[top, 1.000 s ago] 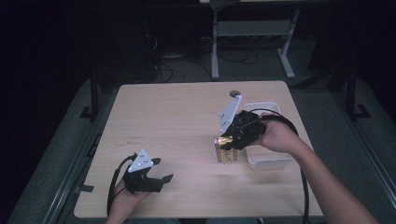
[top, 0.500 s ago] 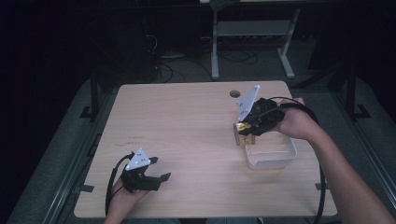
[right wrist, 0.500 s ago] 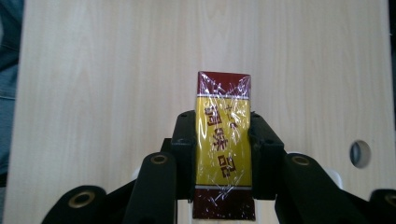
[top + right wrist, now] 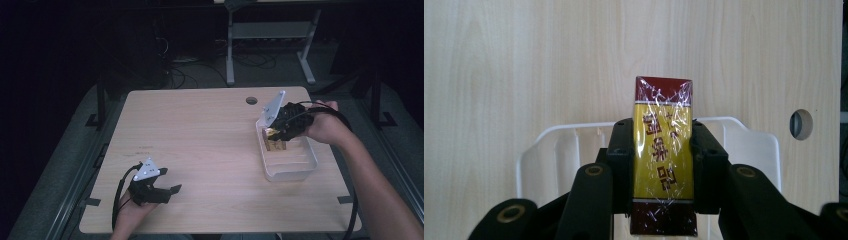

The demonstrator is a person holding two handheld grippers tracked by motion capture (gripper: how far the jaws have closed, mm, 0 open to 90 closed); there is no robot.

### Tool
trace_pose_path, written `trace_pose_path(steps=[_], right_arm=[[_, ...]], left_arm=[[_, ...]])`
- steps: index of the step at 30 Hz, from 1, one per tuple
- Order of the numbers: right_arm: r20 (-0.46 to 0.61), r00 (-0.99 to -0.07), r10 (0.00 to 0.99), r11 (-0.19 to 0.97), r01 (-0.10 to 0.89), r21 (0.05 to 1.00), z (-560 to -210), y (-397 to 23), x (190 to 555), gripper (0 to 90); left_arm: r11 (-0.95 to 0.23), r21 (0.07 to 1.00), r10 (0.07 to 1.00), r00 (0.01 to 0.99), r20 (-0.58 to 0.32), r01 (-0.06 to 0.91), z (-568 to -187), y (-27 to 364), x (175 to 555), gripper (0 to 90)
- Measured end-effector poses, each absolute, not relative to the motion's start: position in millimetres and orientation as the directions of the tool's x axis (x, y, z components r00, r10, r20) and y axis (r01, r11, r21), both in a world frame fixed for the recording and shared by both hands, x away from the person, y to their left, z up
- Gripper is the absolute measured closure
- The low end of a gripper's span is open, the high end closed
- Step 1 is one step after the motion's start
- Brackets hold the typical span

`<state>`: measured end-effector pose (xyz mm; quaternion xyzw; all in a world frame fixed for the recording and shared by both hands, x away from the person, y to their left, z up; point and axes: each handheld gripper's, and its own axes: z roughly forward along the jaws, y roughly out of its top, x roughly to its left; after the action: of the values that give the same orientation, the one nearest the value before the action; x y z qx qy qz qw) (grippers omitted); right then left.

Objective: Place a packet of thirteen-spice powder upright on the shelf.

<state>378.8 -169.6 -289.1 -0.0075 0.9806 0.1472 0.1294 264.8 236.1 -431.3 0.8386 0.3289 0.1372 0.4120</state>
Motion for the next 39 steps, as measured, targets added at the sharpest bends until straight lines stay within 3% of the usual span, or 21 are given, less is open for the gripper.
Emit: trace_pose_path(steps=[22, 33, 39], right_arm=[[-0.197, -0.979, 0.047, 0.952, -0.016, 0.305, -291, -187, 397, 67.4], [-0.195, -0.978, 0.076, 0.933, 0.001, 0.359, -303, -192, 399, 65.0], [-0.167, -0.981, 0.093, 0.945, 0.034, 0.326, -317, -201, 400, 63.1]], left_arm=[[-0.446, 0.775, 0.659, 0.750, -0.053, 0.447, -434, 233, 266, 20.9], [-0.448, 0.773, 0.659, 0.750, -0.054, 0.450, -435, 233, 267, 20.9], [-0.446, 0.777, 0.658, 0.752, -0.051, 0.443, -433, 233, 266, 20.9]])
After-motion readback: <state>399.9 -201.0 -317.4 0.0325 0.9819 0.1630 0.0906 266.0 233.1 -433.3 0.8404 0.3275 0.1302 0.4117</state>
